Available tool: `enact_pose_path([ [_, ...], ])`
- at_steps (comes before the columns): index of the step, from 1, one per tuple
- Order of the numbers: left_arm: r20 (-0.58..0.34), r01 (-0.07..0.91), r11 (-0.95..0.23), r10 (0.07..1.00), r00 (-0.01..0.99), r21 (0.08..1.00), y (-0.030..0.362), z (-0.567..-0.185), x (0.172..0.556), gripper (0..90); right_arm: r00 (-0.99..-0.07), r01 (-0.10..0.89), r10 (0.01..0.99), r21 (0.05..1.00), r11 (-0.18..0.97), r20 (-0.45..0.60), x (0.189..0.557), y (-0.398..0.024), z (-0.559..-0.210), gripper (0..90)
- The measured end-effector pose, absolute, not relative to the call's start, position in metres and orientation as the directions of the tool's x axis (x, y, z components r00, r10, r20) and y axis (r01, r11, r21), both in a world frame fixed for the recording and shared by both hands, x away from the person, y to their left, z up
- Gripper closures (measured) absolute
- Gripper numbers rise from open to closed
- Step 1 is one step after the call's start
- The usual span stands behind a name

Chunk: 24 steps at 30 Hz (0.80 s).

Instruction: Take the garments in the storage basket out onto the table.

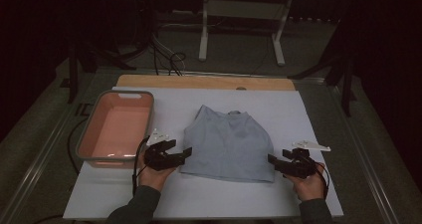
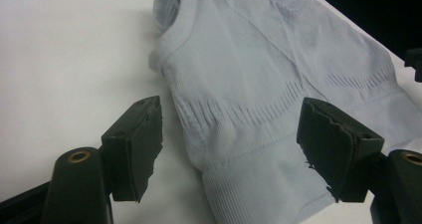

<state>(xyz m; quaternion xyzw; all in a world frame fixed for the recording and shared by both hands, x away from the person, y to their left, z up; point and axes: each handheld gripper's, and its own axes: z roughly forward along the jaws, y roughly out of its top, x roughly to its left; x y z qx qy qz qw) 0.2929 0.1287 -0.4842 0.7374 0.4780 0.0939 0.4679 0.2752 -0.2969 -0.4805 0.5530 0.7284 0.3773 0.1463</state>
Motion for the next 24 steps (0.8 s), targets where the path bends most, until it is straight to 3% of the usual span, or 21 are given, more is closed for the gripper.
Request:
enact_pose_path([
  [24, -0.32, 0.643, -0.136, 0.779, 0.539, 0.754, 0.122, -0.5, 0.285, 30.5, -0.363, 0.747, 0.896, 0.655, 0.117, 0.255, 0.262, -0.302, -0.491, 33.6],
])
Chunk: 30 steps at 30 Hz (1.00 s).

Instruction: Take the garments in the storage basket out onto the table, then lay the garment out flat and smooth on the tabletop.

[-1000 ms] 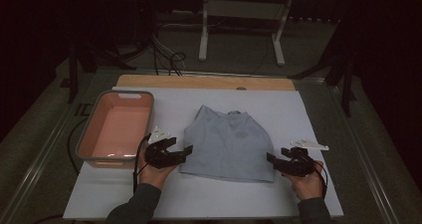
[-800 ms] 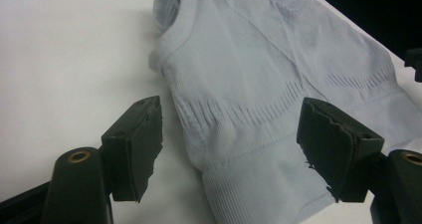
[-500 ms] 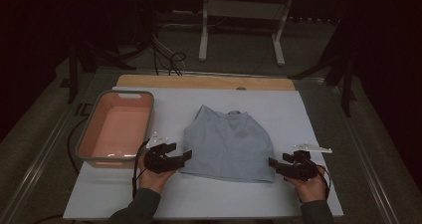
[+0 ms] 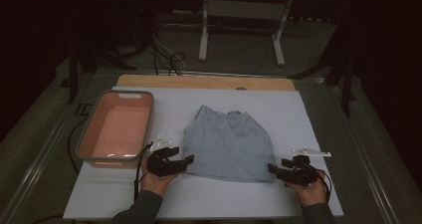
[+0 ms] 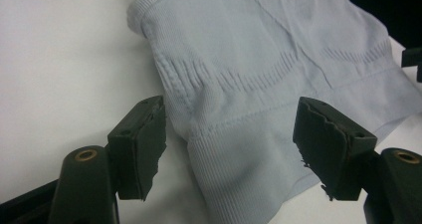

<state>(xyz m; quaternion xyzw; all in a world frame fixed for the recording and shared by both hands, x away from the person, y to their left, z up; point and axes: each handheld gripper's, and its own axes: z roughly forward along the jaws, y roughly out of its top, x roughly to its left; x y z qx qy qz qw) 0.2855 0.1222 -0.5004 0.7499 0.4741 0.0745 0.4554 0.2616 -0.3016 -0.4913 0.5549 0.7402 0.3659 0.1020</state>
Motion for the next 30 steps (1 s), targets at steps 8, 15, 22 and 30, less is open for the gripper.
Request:
enact_pose_path([
  [8, -0.322, 0.647, -0.145, 0.773, 0.546, 0.749, 0.121, -0.502, 0.283, 34.8, -0.365, 0.755, 0.894, 0.644, 0.122, 0.259, 0.262, -0.3, -0.494, 34.5],
  [15, -0.316, 0.648, -0.166, 0.767, 0.559, 0.743, 0.122, -0.503, 0.282, 38.0, -0.365, 0.764, 0.892, 0.634, 0.122, 0.268, 0.262, -0.301, -0.495, 37.1],
  [22, -0.332, 0.67, -0.175, 0.762, 0.556, 0.721, 0.125, -0.506, 0.28, 52.3, -0.367, 0.77, 0.889, 0.625, 0.126, 0.273, 0.262, -0.301, -0.497, 44.1],
  [30, -0.3, 0.682, -0.223, 0.774, 0.558, 0.696, 0.121, -0.512, 0.281, 65.8, -0.364, 0.788, 0.892, 0.599, 0.142, 0.267, 0.266, -0.298, -0.503, 58.9],
])
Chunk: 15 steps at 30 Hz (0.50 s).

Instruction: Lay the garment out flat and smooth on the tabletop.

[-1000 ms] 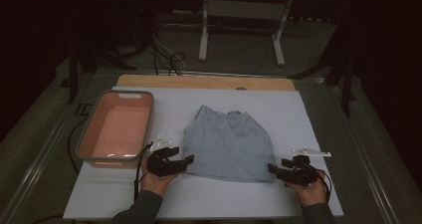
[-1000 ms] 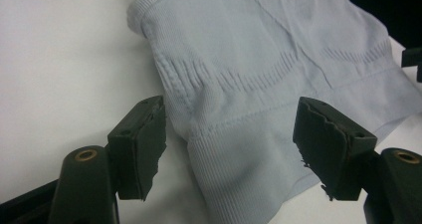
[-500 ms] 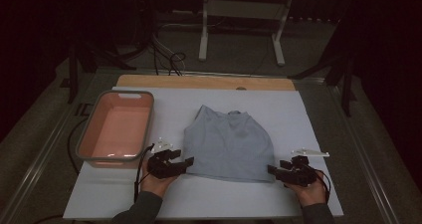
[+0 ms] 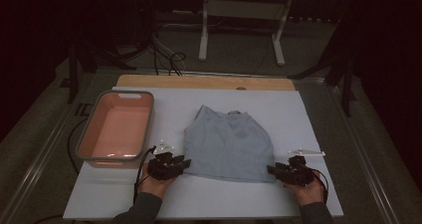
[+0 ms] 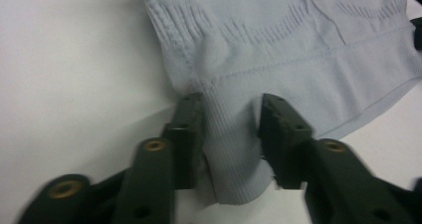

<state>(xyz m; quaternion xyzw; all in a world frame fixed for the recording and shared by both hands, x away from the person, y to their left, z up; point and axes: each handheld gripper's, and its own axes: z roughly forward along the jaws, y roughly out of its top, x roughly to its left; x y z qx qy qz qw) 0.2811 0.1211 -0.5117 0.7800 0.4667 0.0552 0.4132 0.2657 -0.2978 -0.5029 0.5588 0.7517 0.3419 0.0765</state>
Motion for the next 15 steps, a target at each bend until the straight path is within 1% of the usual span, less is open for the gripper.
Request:
enact_pose_path([
  [1, -0.298, 0.683, -0.229, 0.772, 0.561, 0.693, 0.1206, -0.5125, 0.2814, 68.0, -0.368, 0.788, 0.892, 0.597, 0.151, 0.261, 0.2665, -0.2971, -0.504, 61.9],
  [3, -0.286, 0.68, -0.251, 0.768, 0.573, 0.689, 0.1185, -0.5138, 0.2815, 75.2, -0.378, 0.789, 0.892, 0.59, 0.17, 0.248, 0.2672, -0.2951, -0.5056, 68.0],
  [5, -0.271, 0.672, -0.267, 0.766, 0.583, 0.69, 0.1152, -0.5146, 0.2806, 81.7, -0.389, 0.791, 0.89, 0.581, 0.191, 0.237, 0.2672, -0.2932, -0.5063, 77.2],
  [7, -0.262, 0.67, -0.277, 0.766, 0.587, 0.689, 0.1129, -0.5147, 0.2803, 85.6, -0.405, 0.783, 0.885, 0.587, 0.204, 0.232, 0.2669, -0.2919, -0.5054, 83.9],
  [9, -0.261, 0.669, -0.278, 0.766, 0.587, 0.689, 0.1132, -0.5135, 0.28, 86.7, -0.413, 0.777, 0.882, 0.593, 0.211, 0.228, 0.2662, -0.2908, -0.5032, 85.7],
  [15, -0.311, 0.675, -0.251, 0.741, 0.595, 0.694, 0.1213, -0.5053, 0.2734, 87.3, -0.426, 0.769, 0.873, 0.604, 0.211, 0.237, 0.26, -0.2938, -0.4969, 86.1],
])
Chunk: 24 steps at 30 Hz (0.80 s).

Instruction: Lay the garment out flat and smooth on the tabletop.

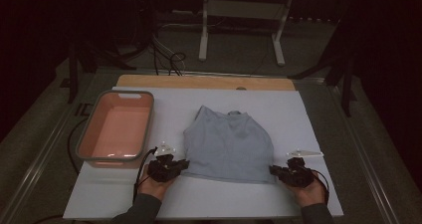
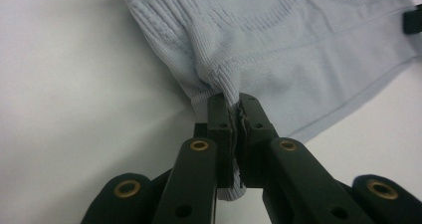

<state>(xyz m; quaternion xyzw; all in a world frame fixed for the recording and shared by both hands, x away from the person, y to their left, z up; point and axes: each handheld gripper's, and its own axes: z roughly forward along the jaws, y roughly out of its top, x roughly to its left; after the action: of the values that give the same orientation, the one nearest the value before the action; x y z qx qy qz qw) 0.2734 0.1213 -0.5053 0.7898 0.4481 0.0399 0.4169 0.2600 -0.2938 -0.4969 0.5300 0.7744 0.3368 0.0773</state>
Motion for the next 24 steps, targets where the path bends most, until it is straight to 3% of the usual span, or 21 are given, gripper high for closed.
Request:
enact_pose_path([
  [24, -0.334, 0.663, -0.346, 0.656, 0.677, 0.664, 0.133, -0.497, 0.207, 86.9, -0.515, 0.74, 0.833, 0.595, 0.312, 0.204, 0.202, -0.296, -0.489, 85.6],
])
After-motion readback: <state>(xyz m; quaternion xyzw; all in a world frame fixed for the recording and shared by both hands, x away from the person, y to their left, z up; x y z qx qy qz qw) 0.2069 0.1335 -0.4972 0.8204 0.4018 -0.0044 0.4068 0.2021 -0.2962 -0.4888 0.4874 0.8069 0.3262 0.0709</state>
